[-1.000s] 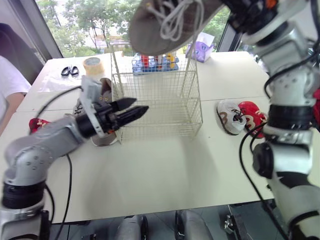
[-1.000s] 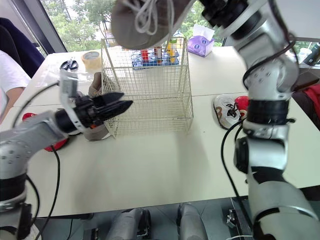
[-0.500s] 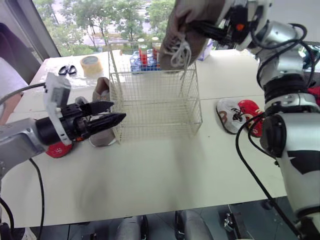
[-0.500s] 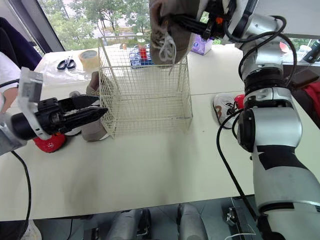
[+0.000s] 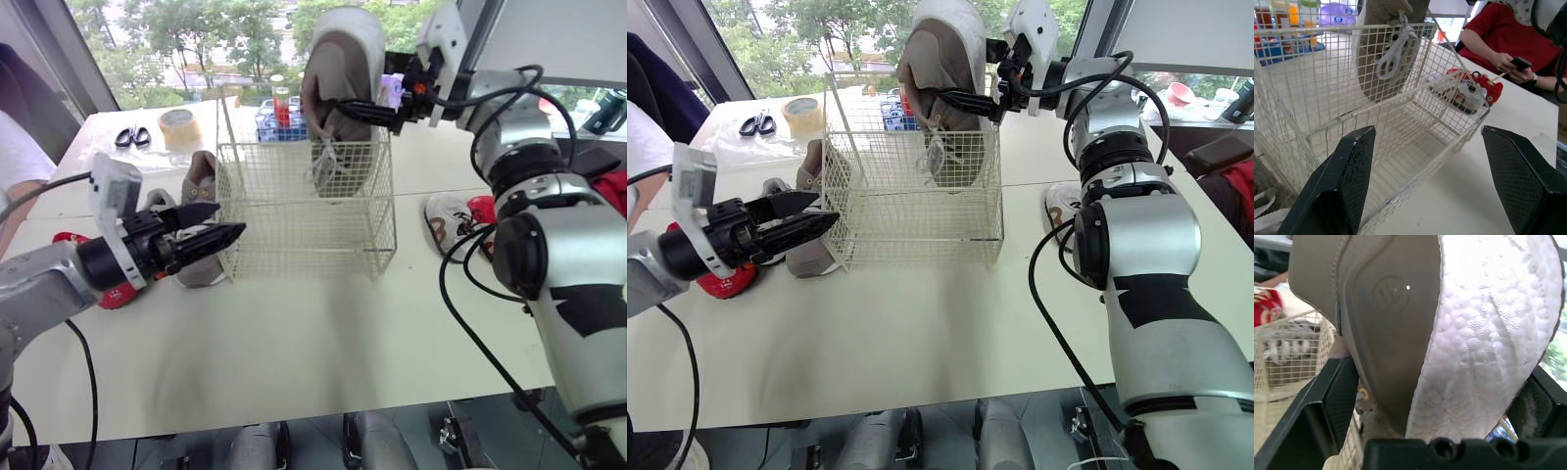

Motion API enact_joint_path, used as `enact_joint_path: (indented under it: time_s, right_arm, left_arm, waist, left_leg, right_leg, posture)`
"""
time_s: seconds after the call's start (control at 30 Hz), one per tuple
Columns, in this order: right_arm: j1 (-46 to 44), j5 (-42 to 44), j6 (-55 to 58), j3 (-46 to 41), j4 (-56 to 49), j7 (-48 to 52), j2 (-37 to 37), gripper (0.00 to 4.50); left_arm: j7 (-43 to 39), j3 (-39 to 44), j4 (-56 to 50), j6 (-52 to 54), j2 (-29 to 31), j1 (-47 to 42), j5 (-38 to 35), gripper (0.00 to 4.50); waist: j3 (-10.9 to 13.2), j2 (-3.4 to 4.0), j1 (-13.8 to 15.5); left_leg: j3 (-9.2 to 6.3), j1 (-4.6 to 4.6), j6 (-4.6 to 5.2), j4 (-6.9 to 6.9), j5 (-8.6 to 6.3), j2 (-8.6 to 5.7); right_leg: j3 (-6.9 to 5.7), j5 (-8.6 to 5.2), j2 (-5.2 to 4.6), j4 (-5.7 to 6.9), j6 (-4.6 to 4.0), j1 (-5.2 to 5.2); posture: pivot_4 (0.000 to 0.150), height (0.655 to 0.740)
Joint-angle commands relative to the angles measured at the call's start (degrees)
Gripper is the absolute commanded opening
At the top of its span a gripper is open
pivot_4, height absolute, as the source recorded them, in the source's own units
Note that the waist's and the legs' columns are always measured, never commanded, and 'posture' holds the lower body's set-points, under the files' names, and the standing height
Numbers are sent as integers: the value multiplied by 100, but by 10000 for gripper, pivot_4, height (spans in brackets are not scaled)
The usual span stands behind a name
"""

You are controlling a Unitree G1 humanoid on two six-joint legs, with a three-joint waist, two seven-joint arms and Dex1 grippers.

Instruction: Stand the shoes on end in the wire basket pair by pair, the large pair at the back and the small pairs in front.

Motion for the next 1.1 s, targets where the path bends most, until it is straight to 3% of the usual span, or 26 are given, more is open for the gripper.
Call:
enact_joint_path:
  time_s: [0.03, 0.13, 0.63, 0.77, 0.93, 1.1]
  right_arm:
    - [-265, 65, -76, -296, -219, -20, -298, 44650]
    - [-255, 196, 297, -422, -259, 612, -473, 44650]
    - [-29, 17, 1011, -474, -262, 1191, -524, 44650]
    - [5, -83, 859, -432, -309, 1120, -662, 44650]
    - [188, -929, -394, 187, -401, 457, -928, 44650]
    - [2, -901, -521, 208, -392, 923, -966, 44650]
  left_arm:
    - [41, 96, -106, -171, -40, 9, 56, 35502]
    - [-6, 33, -58, -171, -70, 22, 123, 35502]
    - [-356, -622, 366, -198, -234, -443, 871, 35502]
    - [-413, -644, 363, -190, -247, -411, 1029, 35502]
    - [-486, -694, 440, -179, -329, -475, 1182, 35502]
    - [-519, -801, 484, -163, -419, -550, 1339, 35502]
  waist:
    - [0, 0, 13]
    - [0, 0, 34]
    - [-1, -1, 6]
    - [-1, -1, 7]
    - [-1, -2, 20]
    - [-1, -1, -7]
  left_leg:
    - [0, -1, 0, 0, 0, 0]
    - [0, -3, 0, 3, 0, -3]
    - [9, 1, -8, 5, 7, -2]
    - [9, 2, -9, 6, 7, -2]
    - [8, 2, -9, 8, 7, -3]
    - [9, 10, -14, 9, 10, -3]
  right_leg:
    - [0, 0, 0, 0, 0, 0]
    - [-2, 0, 0, -1, 0, 3]
    - [-4, 1, 7, 3, 1, 6]
    - [-4, 1, 7, 4, 1, 6]
    - [-4, 1, 6, 3, 1, 10]
    - [-4, 1, 7, 9, 1, 10]
  posture:
    - [1500, 7400]
    - [1500, 7400]
    - [1500, 7400]
    - [1500, 7400]
    - [1500, 7400]
    - [1500, 7400]
